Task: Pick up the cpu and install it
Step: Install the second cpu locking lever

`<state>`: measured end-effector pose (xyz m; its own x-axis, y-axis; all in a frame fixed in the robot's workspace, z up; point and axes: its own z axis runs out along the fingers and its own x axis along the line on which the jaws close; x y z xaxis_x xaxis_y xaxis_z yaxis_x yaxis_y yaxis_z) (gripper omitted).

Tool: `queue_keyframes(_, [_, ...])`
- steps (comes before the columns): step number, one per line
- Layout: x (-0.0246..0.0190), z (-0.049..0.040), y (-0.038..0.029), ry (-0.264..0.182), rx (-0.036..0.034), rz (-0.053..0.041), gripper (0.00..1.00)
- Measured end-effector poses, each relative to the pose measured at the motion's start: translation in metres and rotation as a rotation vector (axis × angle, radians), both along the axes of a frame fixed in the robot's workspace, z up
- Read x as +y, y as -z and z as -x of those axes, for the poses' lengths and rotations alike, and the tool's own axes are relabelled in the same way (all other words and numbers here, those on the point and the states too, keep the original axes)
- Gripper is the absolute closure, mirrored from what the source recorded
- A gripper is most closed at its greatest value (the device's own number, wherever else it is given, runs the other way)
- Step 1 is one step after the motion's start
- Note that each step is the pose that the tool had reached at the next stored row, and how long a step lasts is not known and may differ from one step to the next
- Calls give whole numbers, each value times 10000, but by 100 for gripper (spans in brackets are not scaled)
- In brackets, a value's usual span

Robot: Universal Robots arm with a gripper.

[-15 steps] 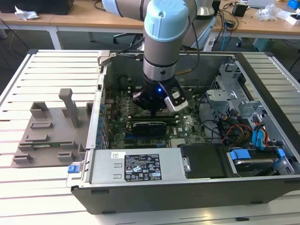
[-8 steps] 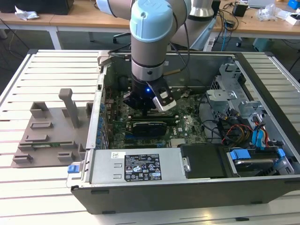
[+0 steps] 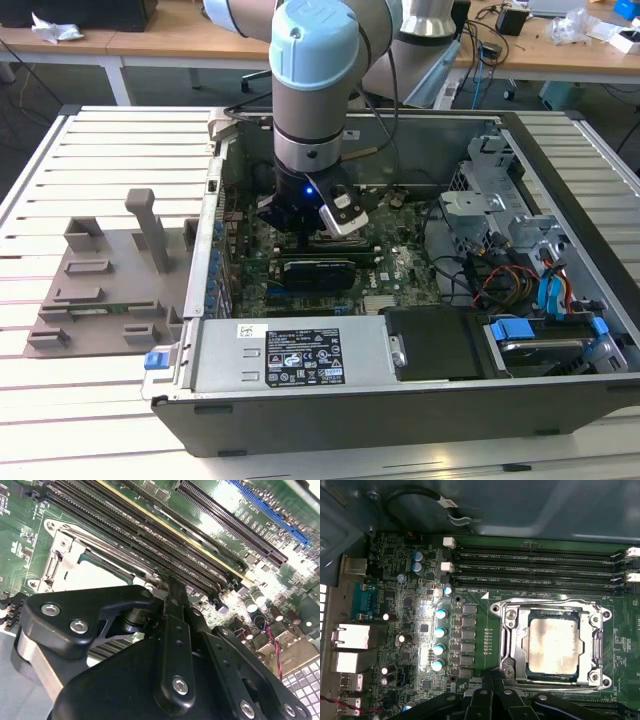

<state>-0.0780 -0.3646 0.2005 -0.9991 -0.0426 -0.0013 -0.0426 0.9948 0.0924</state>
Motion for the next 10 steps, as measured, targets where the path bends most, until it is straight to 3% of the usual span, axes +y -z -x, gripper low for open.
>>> queue_keyframes(5, [1,1,-22,-1,-15,-8,89])
queue_keyframes(10, [19,-14,-66,-2,-9,58,89])
